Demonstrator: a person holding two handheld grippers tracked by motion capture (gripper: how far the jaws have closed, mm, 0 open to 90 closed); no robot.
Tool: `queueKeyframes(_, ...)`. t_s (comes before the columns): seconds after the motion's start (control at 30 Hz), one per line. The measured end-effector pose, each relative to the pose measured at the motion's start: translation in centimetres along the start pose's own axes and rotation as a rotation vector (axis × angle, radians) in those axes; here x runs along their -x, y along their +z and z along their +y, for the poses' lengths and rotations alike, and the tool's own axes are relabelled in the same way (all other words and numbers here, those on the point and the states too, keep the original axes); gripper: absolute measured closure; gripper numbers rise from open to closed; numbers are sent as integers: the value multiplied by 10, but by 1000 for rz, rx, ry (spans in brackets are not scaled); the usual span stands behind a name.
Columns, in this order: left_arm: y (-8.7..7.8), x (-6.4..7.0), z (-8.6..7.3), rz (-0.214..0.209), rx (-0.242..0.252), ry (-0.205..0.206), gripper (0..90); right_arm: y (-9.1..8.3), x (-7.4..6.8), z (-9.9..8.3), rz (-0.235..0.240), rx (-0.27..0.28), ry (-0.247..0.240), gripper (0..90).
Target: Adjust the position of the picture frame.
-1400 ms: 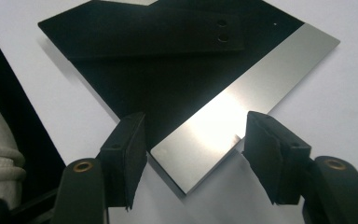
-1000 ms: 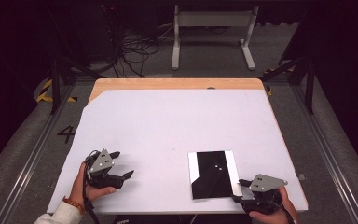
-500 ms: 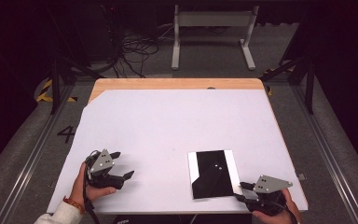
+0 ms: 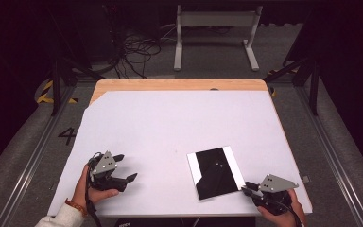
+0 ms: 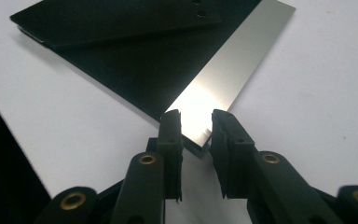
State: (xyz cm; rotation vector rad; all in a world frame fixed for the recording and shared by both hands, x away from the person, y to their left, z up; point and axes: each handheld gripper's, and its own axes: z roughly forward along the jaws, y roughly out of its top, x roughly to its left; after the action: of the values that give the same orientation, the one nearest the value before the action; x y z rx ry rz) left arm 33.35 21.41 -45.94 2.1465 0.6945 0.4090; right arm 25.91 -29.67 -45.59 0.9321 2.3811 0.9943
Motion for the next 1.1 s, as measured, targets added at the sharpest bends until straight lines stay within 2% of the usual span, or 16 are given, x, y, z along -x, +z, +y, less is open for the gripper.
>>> queueKeyframes(0.03,0,0,0,-2,0,1,226,1,0,1,-22,-2,2,789)
queueKeyframes(0.1,0,-2,1,-16,7,4,258,1,0,1,-32,-3,2,805)
queueKeyframes(0.3,2,-5,6,-41,10,7,532,4,5,3,-87,-8,33,867)
queueKeyframes(0.33,4,-6,9,-50,15,5,628,6,8,4,-90,-6,51,871)
queueKeyframes(0.53,10,-10,14,-73,15,14,801,10,12,7,-104,-5,76,876)
queueKeyframes(0.63,15,-11,18,-79,7,30,852,14,16,10,-105,-3,98,876)
queueKeyframes(0.73,20,-11,20,-89,-9,32,891,18,20,14,-114,-9,98,876)
queueKeyframes(0.83,29,-12,25,-97,-29,38,897,21,23,16,-116,-13,104,877)
queueKeyframes(1.1,49,-15,43,-116,-28,34,897,31,31,26,-130,-23,117,880)
